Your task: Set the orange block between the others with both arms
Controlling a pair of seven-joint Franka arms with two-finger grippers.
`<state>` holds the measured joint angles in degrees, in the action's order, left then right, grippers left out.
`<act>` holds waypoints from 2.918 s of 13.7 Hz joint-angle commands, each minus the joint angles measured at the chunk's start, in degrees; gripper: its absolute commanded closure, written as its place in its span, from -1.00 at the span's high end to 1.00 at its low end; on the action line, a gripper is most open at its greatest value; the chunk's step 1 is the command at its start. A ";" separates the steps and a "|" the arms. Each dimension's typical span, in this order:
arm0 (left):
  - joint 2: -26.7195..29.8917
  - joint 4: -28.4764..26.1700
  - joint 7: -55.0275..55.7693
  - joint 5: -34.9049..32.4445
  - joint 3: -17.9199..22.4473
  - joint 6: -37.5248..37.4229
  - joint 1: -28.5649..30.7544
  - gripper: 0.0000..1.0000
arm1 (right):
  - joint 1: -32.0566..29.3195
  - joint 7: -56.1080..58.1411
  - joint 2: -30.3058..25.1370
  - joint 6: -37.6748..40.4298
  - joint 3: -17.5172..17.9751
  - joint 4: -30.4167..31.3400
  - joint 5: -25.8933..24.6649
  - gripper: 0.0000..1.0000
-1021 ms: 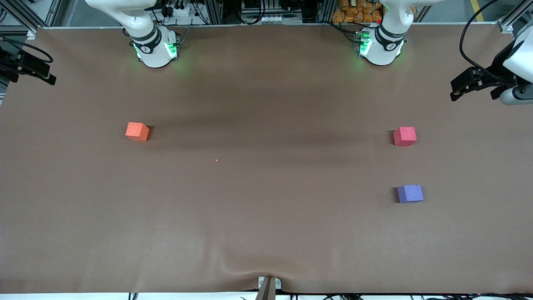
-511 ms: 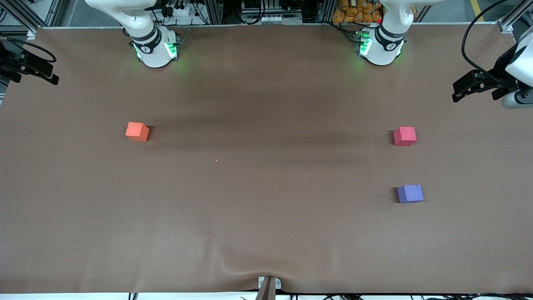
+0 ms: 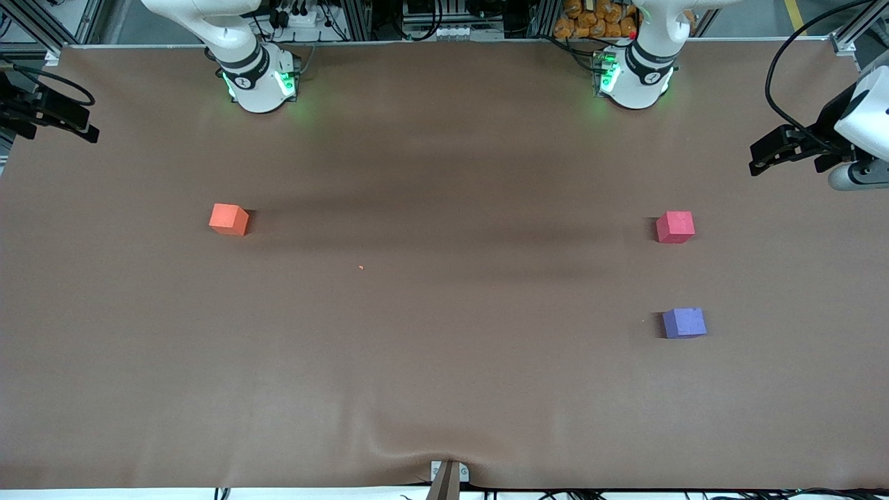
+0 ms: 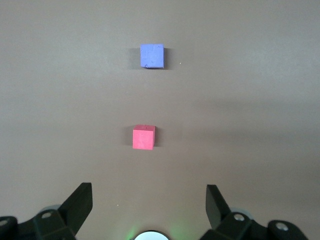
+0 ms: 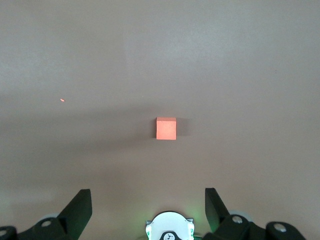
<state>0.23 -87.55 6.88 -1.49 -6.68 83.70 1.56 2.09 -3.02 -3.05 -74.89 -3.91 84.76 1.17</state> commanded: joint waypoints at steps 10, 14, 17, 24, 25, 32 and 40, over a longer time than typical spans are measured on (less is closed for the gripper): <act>0.03 -0.07 -0.02 -0.44 -0.26 -0.03 0.28 1.00 | -0.60 -0.67 2.79 0.01 -0.05 -0.48 0.32 1.00; 0.03 -0.78 -0.02 -0.44 -0.26 0.06 0.19 1.00 | -0.34 -0.50 3.40 -0.08 -0.14 -0.56 0.24 1.00; -0.06 -1.04 0.06 -0.44 -0.26 0.59 0.11 1.00 | 1.67 -0.32 3.49 -0.43 0.04 -0.65 0.33 1.00; -1.64 -1.66 0.06 -0.53 -0.26 2.96 0.02 1.00 | 10.12 0.12 6.73 -0.70 -0.05 -0.65 -0.72 1.00; -1.64 -1.74 0.06 -0.53 -0.26 3.05 -0.07 1.00 | 9.86 0.12 8.48 -0.61 -0.05 -0.74 -0.73 1.00; -2.26 -1.66 0.06 -0.62 -0.52 3.75 -0.25 1.00 | 9.68 0.12 13.67 -1.66 -0.05 -0.83 -5.21 1.00; -2.52 -1.83 0.06 -0.53 -0.52 4.28 0.02 1.00 | 8.63 0.38 17.81 -4.47 -0.05 2.15 -4.60 1.00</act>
<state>-2.28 -89.27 6.88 -1.49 -7.02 87.42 1.42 11.59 -3.05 14.86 -79.07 -4.28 85.44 -2.67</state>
